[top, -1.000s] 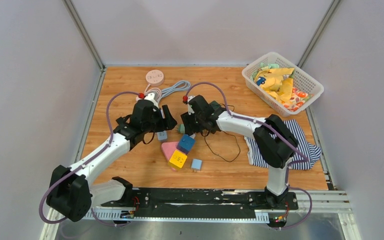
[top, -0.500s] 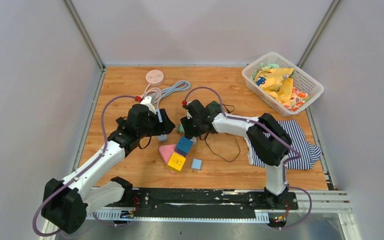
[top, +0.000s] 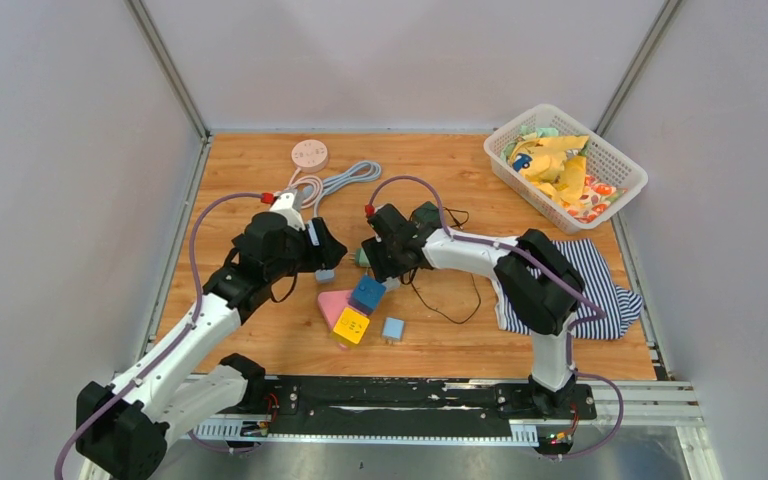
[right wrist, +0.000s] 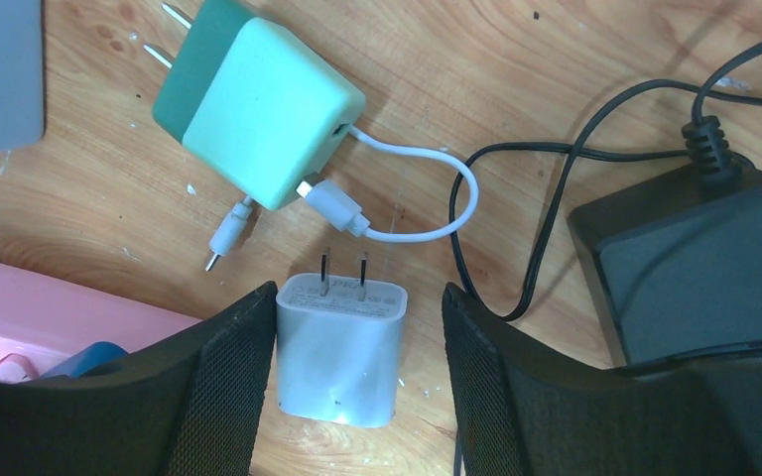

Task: Insert the plug
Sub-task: Pick up the plug from the center of the board.

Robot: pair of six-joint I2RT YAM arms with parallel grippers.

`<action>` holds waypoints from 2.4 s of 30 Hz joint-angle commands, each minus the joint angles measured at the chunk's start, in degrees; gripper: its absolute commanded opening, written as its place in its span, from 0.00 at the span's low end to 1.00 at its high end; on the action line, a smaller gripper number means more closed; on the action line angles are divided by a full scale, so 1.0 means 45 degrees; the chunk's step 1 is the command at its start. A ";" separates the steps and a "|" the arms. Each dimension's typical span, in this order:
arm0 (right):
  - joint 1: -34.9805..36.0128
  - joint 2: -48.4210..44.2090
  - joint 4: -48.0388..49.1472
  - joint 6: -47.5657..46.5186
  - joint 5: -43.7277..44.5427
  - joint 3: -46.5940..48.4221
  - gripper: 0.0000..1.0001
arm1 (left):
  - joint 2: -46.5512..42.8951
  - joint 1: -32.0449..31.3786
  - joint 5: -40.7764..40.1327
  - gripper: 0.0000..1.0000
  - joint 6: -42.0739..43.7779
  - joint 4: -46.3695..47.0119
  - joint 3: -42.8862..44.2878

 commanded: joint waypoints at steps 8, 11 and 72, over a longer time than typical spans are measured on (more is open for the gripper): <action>0.0501 -0.0232 -0.1087 0.0195 0.0684 -0.0633 0.50 | -0.0431 0.0080 0.0208 0.72 0.0148 -0.0444 -0.0312; 0.0528 -0.0610 -0.1065 0.0040 0.0833 -0.0816 0.44 | -0.0557 0.0080 0.0250 0.72 0.0170 -0.0547 -0.0296; 0.3741 -0.8800 0.7828 -0.6474 -0.0264 -0.5982 0.57 | -0.0916 0.0080 0.8775 0.00 -0.4162 0.2951 -0.1087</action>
